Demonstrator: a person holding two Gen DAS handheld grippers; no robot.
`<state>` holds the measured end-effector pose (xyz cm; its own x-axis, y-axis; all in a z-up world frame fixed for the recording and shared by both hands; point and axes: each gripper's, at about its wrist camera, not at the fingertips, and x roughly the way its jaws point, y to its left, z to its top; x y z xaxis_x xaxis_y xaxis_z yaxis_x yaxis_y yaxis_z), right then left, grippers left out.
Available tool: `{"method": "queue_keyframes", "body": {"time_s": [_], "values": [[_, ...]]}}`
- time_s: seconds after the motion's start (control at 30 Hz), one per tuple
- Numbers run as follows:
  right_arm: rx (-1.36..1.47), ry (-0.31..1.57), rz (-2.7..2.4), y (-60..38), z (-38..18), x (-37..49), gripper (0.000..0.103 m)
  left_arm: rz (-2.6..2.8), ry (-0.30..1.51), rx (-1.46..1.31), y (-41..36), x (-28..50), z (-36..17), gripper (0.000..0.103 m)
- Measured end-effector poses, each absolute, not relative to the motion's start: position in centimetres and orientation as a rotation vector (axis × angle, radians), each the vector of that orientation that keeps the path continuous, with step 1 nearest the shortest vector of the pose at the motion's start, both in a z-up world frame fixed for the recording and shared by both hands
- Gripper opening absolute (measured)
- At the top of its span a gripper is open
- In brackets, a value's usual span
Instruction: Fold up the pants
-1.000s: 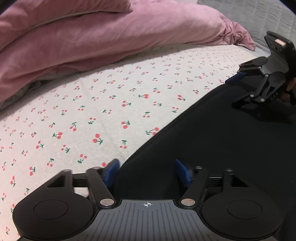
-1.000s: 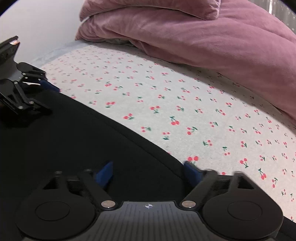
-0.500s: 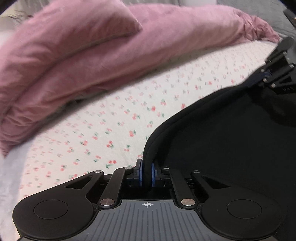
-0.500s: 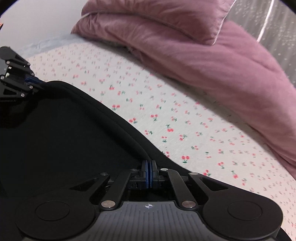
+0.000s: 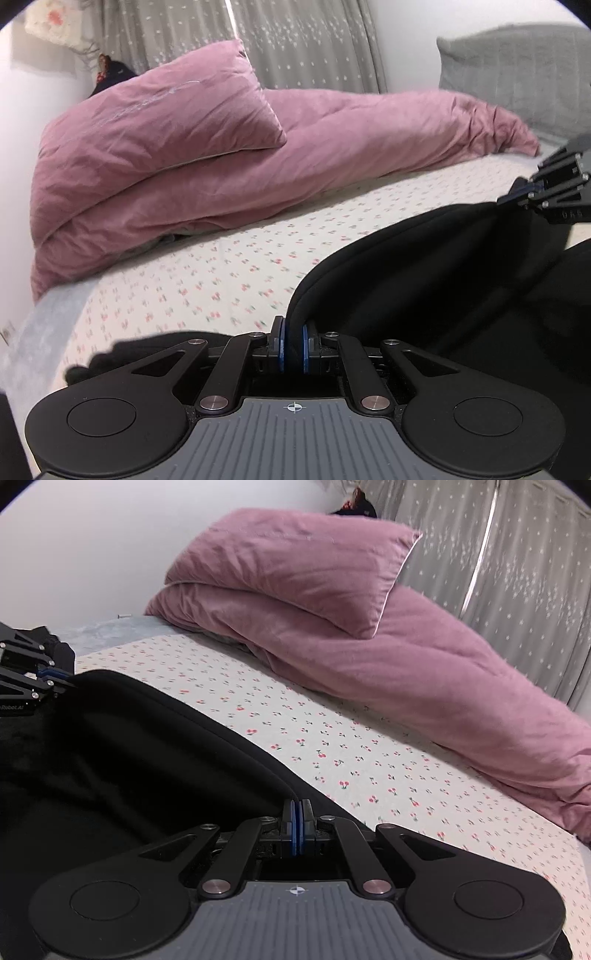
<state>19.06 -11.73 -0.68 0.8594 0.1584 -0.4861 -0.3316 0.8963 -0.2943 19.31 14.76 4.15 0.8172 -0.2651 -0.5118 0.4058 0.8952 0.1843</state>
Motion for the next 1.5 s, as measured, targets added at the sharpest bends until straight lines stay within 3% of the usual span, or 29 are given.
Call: {"method": "queue_keyframes", "body": {"time_s": [0.3, 0.57, 0.63, 0.77, 0.87, 0.93, 0.97, 1.23, 1.5], "values": [[-0.422, 0.478, 0.282, -11.6, -2.1, 11.9, 0.001, -0.404, 0.569, 0.177, 15.8, 10.9, 1.9, 0.007], [-0.447, 0.537, 0.346, -11.3, -5.4, 9.4, 0.0, -0.408, 0.644, 0.123, 16.5, 8.1, -1.5, 0.01], [-0.437, 0.56, 0.342, -11.4, -6.0, 9.5, 0.001, -0.41, 0.651, 0.126, 16.5, 7.6, -2.1, 0.014], [-0.46, 0.555, 0.344, -11.2, -6.7, 9.5, 0.04, -0.431, 0.616, 0.093, 17.1, 6.8, -2.3, 0.016], [-0.486, 0.539, 0.356, -10.5, -6.7, 9.2, 0.047, -0.44, 0.597, -0.002, 18.4, 6.6, -1.9, 0.027], [-0.497, 0.537, 0.347, -10.2, -6.9, 8.9, 0.055, -0.408, 0.588, -0.095, 19.7, 6.6, -1.6, 0.061], [-0.5, 0.54, 0.339, -10.1, -7.0, 9.0, 0.061, -0.39, 0.574, -0.144, 20.4, 6.7, -1.4, 0.065], [-0.349, 0.582, 0.226, -12.5, -6.1, 11.3, 0.067, -0.224, 0.617, -0.444, 24.6, 8.9, -1.7, 0.068], [-0.017, 0.644, 0.088, -18.2, -5.5, 14.3, 0.071, -0.19, 0.634, -0.532, 25.5, 8.3, -1.8, 0.066]]}}
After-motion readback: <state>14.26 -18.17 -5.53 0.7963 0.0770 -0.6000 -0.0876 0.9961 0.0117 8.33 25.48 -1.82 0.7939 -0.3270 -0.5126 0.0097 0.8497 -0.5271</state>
